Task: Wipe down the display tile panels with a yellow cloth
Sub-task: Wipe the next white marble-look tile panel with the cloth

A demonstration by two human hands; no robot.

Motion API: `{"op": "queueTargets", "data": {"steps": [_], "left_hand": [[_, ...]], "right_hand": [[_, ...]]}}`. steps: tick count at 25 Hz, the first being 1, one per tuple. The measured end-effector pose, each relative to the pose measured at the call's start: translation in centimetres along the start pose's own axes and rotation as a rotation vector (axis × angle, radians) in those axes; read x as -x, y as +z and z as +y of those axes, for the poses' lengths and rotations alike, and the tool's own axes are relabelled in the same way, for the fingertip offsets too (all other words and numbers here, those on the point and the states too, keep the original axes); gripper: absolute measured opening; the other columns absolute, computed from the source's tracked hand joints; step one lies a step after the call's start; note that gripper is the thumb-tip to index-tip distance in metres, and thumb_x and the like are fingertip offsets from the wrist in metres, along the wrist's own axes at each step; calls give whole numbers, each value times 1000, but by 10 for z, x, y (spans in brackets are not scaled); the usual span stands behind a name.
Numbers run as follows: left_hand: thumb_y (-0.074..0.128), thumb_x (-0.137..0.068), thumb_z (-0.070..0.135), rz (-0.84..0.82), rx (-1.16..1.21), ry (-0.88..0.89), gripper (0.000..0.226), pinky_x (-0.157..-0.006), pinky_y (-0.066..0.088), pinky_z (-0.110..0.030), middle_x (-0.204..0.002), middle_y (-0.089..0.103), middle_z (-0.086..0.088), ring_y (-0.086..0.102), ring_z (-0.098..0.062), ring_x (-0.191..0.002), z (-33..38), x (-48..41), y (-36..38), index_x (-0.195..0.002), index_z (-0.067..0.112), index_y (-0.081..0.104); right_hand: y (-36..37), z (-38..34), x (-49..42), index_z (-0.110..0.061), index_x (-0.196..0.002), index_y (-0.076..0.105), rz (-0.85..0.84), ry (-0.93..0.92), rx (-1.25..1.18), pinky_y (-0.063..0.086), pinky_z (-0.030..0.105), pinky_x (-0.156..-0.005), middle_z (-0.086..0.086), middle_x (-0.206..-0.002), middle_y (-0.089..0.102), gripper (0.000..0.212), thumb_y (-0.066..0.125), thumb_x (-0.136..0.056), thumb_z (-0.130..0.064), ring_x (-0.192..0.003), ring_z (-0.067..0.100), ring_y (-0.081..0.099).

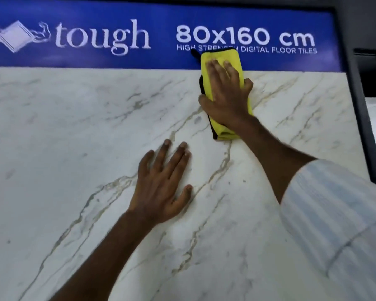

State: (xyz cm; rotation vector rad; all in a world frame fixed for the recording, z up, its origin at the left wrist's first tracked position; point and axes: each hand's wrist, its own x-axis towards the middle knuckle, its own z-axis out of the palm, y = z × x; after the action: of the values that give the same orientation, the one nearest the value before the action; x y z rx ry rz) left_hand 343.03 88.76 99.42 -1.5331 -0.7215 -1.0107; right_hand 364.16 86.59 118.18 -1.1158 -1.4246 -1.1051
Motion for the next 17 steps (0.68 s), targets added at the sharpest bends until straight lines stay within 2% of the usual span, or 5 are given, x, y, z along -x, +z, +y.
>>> {"op": "queueTargets", "data": {"steps": [4,8,10,15,17], "left_hand": [[44,-100,53,19,25,3,72,-119,27,-58,-171,27,-7,21,-33,-159,2,1,0,-158,11,42],[43,-99,53,44,49,-36,71,-121,24,-60,-170,29,-8,24,-30,-158,-2,3,1,-157,13,44],[42,-98,55,25,47,-35,73,-121,26,-59,-170,28,-8,23,-30,-159,2,3,2,-159,14,42],[44,-99,51,96,137,-47,69,-122,26,-55,-168,33,-8,26,-30,-158,-2,6,4,-156,13,46],[46,-98,51,101,151,-44,69,-122,26,-55,-168,33,-8,26,-29,-158,-4,8,6,-156,13,47]], "right_hand": [[1,-8,-2,-23,-166,19,31,-1,-9,18,63,-115,-4,-173,17,87,36,-86,-52,-159,24,13],[19,-16,79,-19,-164,29,140,-154,65,27,60,-107,1,-170,29,83,41,-88,-52,-157,27,25],[25,-17,95,-18,-162,32,129,-174,96,29,60,-105,0,-169,31,82,43,-88,-51,-155,27,27],[2,-49,-16,-25,-166,20,-27,-65,12,15,63,-117,-7,-173,17,81,41,-92,-49,-159,20,11],[6,-54,-25,-25,-166,18,-21,-30,-9,12,63,-119,-7,-173,15,78,42,-95,-47,-159,19,10]]}}
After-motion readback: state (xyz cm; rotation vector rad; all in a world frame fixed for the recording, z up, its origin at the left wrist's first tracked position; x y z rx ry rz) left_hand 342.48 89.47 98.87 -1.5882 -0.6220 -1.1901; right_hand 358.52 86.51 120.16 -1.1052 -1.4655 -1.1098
